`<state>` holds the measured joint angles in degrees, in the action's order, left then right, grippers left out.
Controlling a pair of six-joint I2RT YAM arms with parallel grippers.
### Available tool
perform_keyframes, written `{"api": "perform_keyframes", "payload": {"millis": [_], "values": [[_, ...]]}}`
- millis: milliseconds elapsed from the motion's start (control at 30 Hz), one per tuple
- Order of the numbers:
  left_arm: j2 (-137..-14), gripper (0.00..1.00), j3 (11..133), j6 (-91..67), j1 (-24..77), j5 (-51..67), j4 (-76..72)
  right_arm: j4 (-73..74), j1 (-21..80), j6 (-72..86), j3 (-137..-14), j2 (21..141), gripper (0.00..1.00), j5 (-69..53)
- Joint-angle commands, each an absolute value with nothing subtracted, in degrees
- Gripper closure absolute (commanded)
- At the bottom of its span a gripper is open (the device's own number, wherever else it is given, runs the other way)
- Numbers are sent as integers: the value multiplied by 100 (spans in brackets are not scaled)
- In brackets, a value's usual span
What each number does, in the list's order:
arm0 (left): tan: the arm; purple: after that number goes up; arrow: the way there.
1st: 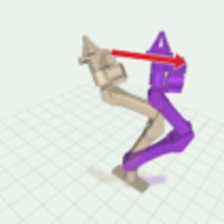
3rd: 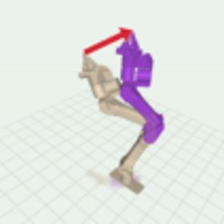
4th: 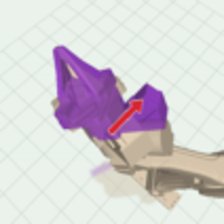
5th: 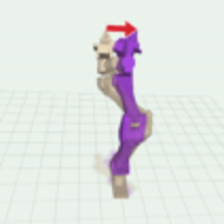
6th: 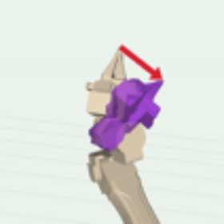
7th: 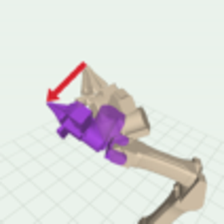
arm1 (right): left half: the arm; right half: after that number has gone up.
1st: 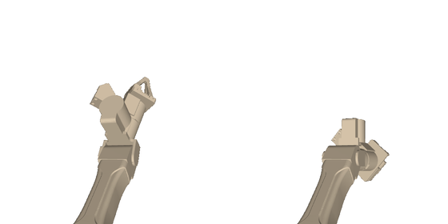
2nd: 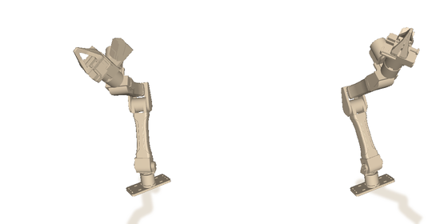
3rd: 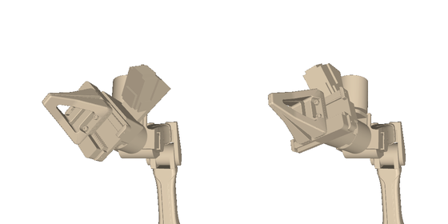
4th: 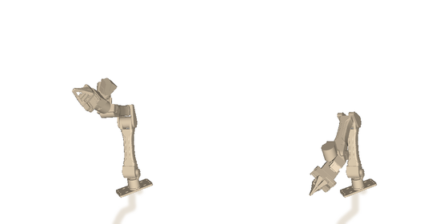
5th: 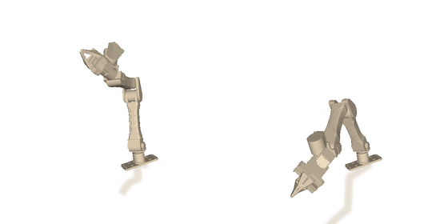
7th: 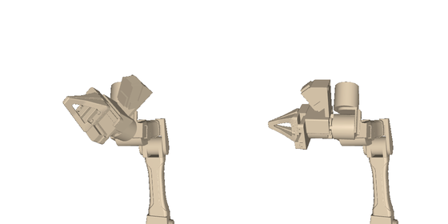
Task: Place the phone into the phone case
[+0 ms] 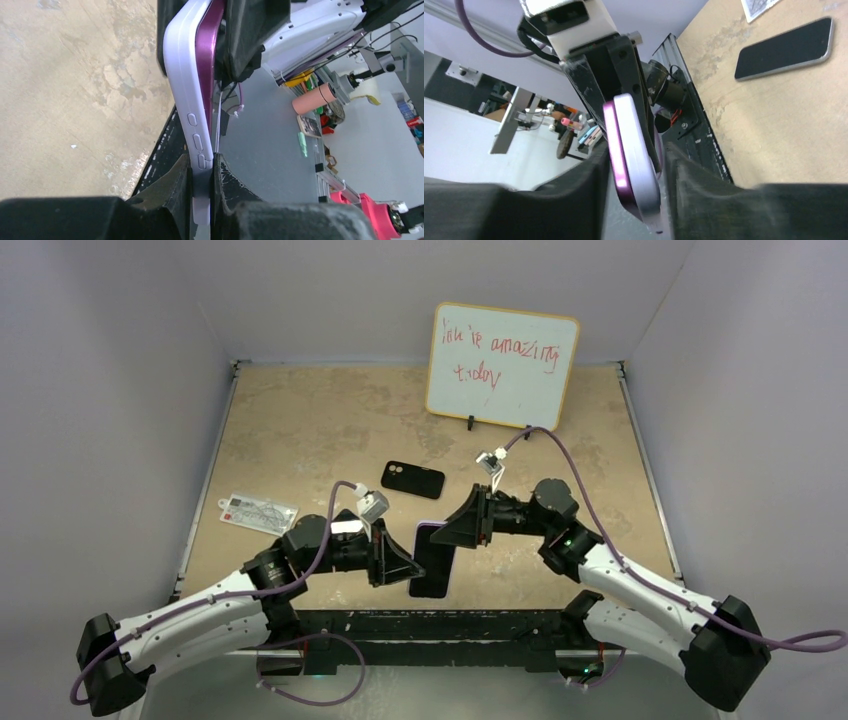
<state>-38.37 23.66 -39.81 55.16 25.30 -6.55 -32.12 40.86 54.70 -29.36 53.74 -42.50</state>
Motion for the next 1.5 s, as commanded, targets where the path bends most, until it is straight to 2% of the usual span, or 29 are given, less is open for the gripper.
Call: {"api": "perform_keyframes", "payload": {"millis": [0, 100, 167, 233, 433, 633, 700, 833, 933, 1267, 1467], "values": [[-3589, 100, 2512, -3949, 5493, 2155, -1647, -3412, 4098, 5688, -2610, 5214, 48, -4109], [-3402, 100, 2408, -4016, 5493, 1868, -1767, -3676, 4098, 5861, -2275, 5102, 32, -3925], [-3285, 100, 2323, -4088, 5493, 1694, -1880, -4037, 4096, 6054, -2019, 5089, 30, -3812], [-3272, 100, 2244, -4169, 5493, 1657, -2099, -4457, 4100, 6276, -1814, 5175, 33, -3828], [-3606, 100, 2271, -4210, 5493, 1774, -2374, -5312, 4103, 6625, -1610, 5553, 52, -3955], [-3716, 99, 2314, -4504, 5493, 1668, -2347, -5616, 4106, 6588, -1549, 5630, 92, -4067], [-3766, 83, 2356, -4675, 5493, 1601, -2263, -5607, 4105, 6505, -1566, 5632, 100, -4179], [-3526, 53, 2499, -4829, 5487, 1184, -1962, -5493, 4107, 6338, -1618, 5568, 100, -4451], [-3325, 44, 2712, -4778, 5484, 700, -1586, -5557, 4112, 6323, -1609, 5546, 100, -4651], [-3586, 41, 3231, -4944, 5484, 207, -1238, -5849, 4105, 6402, -1485, 5406, 100, -4929], [-3653, 44, 3248, -5185, 5481, 117, -1376, -5891, 4112, 6426, -1438, 5405, 100, -5000]]}}
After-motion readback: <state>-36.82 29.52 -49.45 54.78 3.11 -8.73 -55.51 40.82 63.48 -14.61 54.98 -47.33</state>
